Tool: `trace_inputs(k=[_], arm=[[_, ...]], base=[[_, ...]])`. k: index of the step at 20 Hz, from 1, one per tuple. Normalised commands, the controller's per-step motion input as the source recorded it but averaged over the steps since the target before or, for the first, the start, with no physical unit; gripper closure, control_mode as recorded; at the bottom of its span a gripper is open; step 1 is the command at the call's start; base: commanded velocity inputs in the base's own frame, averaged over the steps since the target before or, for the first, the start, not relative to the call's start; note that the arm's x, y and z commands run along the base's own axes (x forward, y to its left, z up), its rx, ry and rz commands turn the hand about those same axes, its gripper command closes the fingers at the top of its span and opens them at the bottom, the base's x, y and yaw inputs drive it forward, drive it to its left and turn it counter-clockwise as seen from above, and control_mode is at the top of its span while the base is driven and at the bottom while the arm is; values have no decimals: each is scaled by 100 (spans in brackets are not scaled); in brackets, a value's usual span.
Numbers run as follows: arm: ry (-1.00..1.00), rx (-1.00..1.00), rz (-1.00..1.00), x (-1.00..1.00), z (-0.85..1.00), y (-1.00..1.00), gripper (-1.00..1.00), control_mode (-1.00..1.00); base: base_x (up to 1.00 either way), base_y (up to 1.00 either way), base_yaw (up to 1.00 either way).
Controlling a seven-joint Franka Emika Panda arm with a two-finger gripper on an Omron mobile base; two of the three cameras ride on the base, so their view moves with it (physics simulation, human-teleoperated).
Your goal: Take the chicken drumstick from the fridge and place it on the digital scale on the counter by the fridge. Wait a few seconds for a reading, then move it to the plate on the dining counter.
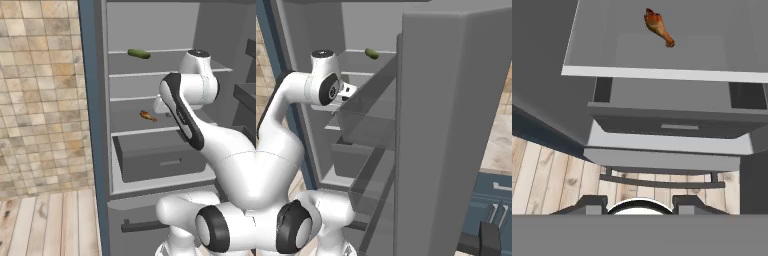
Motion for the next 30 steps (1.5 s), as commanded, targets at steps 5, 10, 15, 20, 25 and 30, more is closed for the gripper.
trace_inputs(k=[5,10,15,20,25,30], arm=[[9,0,0,-6,-8,0,-100,-100],[4,-1,0,7,-69,0,-100,-100],[-21,-3,0,47,-69,0,-100,-100],[-28,-3,0,54,-61,0,-100,-100],[-20,-2,0,35,-24,0,-100,-100],[-1,0,1,47,15,-13,-100,-100]], base=[[0,0,0],[0,0,0],[0,0,0],[0,0,0],[0,0,0],[0,0,0]])
